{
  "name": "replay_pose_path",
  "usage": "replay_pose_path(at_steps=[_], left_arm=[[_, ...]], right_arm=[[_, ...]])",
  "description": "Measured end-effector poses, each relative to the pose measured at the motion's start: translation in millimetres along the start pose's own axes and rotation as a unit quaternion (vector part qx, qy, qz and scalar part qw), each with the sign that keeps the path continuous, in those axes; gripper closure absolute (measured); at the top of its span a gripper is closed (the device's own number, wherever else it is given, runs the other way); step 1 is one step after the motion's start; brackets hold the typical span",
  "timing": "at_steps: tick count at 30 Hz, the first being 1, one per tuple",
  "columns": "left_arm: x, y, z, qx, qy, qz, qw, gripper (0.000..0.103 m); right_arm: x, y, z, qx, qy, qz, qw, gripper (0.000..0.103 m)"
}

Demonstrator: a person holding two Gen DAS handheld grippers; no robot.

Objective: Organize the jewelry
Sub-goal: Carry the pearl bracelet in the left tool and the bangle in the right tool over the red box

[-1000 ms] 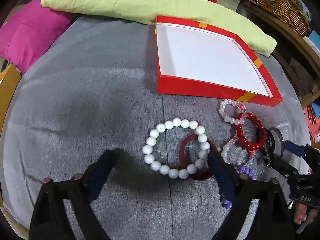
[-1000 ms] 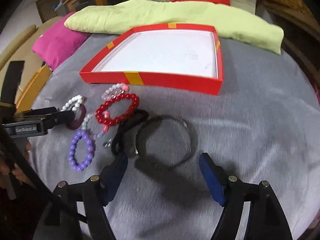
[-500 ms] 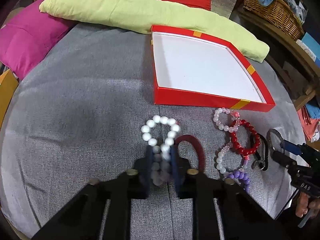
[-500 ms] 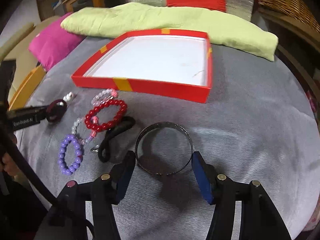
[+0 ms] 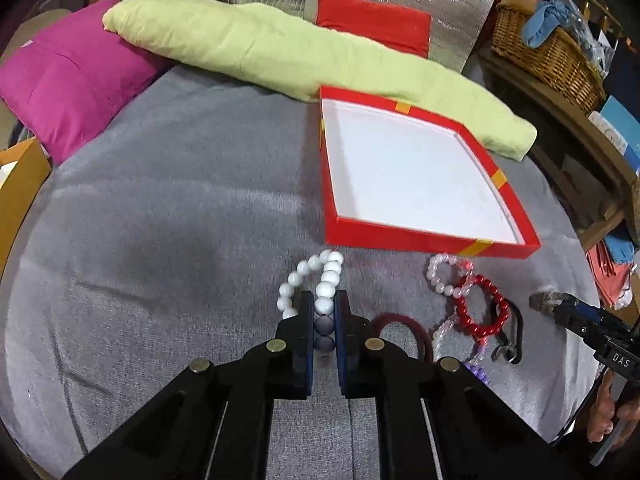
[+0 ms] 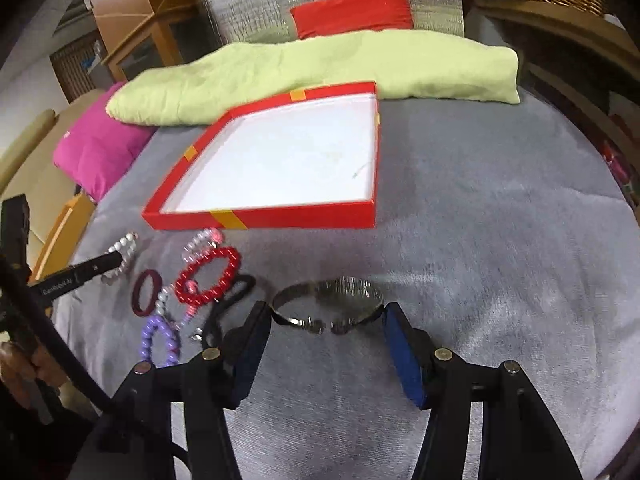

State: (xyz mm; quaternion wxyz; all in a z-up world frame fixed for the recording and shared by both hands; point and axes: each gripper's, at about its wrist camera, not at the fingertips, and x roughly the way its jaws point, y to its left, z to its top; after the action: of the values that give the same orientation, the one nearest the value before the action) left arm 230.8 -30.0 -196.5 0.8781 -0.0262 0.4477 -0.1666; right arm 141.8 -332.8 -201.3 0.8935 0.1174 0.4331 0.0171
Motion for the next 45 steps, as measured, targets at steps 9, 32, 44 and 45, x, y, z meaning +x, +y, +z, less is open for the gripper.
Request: replay_pose_path(at_steps=[9,32,44,45], left_arm=[[-24,-21,18,0.014,-0.076,-0.023,0.9967,0.093],[-24,-21,14,0.019,-0.074,-0.007,0.9971,0.093],[-29,-25,16,0.022,-0.083,-0.018,0.9962,0.093],[-30,-26,17,0.023,-0.085,-0.021,0.9959,0.093]], right_arm=[[20,4,25,0.022,0.003,0.014,1.0,0.082],[44,15,8,-0.059,0.063,-0.03,0.996,0.036],[44,19,14,-0.082,0.047,-0.068,0.993,0.041],[38,17,15,-0.074,0.045,-0.062,0.994,0.041]])
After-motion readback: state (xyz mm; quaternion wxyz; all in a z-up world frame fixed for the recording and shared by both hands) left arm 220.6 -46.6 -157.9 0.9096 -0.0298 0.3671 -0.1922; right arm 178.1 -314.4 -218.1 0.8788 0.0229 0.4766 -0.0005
